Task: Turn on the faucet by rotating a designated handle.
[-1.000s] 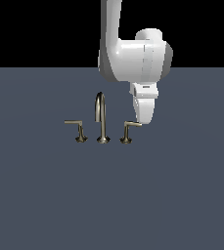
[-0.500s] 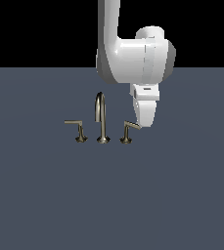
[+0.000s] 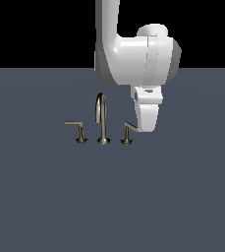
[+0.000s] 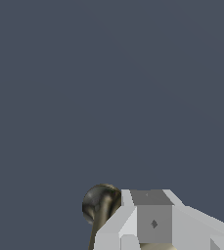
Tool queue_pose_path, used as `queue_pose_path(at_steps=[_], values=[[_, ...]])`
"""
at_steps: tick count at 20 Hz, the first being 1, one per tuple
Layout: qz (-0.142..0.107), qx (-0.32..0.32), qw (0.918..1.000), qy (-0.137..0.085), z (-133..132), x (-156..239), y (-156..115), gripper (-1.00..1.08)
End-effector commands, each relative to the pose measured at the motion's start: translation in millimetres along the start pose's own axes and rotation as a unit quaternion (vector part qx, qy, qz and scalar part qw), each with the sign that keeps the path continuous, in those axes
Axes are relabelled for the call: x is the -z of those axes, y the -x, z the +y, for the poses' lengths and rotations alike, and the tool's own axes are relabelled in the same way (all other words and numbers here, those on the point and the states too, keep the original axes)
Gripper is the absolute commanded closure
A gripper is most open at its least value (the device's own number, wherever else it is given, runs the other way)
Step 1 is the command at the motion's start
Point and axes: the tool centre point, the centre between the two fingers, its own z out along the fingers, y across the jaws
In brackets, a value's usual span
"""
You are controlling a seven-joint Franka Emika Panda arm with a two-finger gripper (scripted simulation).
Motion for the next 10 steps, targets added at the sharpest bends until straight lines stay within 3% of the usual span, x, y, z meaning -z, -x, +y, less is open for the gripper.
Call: queue_pose_path(at_steps=[1, 8, 9, 10], values=[[-0.001, 0.004, 1.0000, 0.002, 7, 0, 13, 1.08], [-0.002, 0.006, 1.0000, 0.005, 26, 1, 41, 1.08], [-0.002, 0.006, 1.0000, 0.005, 26, 1, 41, 1.08], [0.002, -0.010, 0.9999, 0.003, 23, 0, 17, 1.08]])
